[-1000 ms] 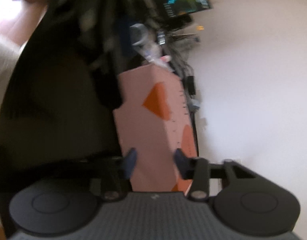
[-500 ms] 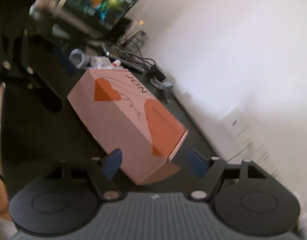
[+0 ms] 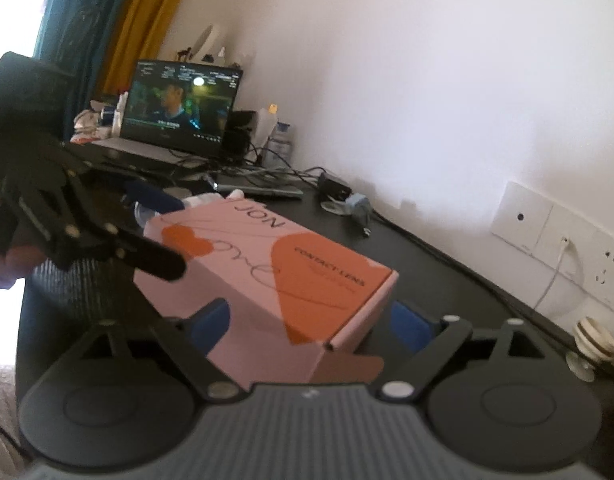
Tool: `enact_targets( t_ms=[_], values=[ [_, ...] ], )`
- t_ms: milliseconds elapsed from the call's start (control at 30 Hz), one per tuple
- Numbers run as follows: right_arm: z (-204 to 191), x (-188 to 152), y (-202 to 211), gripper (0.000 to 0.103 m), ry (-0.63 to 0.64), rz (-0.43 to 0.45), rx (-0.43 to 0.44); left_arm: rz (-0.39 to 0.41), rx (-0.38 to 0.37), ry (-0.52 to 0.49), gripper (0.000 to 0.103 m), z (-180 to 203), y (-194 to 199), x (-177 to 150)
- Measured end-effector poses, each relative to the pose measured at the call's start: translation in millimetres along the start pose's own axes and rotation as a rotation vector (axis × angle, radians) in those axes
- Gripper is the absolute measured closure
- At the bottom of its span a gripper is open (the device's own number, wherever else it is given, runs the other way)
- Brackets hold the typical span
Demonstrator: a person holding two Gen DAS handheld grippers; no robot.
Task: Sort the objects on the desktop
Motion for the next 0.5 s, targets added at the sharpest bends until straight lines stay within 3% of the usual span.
enact_targets(
  t_ms=[100,300,500],
  values=[
    [-1.2,-4.9,-10.4,0.015,-0.037,-0.073,0.057,-0.017,-0.008,0.004,0.000,-1.5,-2.0,-1.2],
    [-15.4,-10.9,15.2,0.015,-0.075,-0.079,0.121,-0.036,-0.030,-0.006,0.000,-0.4,0.9,-6.1],
    [-44.9,-23.1,48.5,0.014,0.044,-0.081,0.157,-0.055,-0.055,-0.016,0.000,3.6,5.9,-12.0]
  ],
)
Point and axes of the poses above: each gripper's, at about its wrist camera, not at the fingertips, and y roughly against the way its jaws point, z to its right, x to its top, the point moved 4 cm from there along -y, roughly the way its jaws point
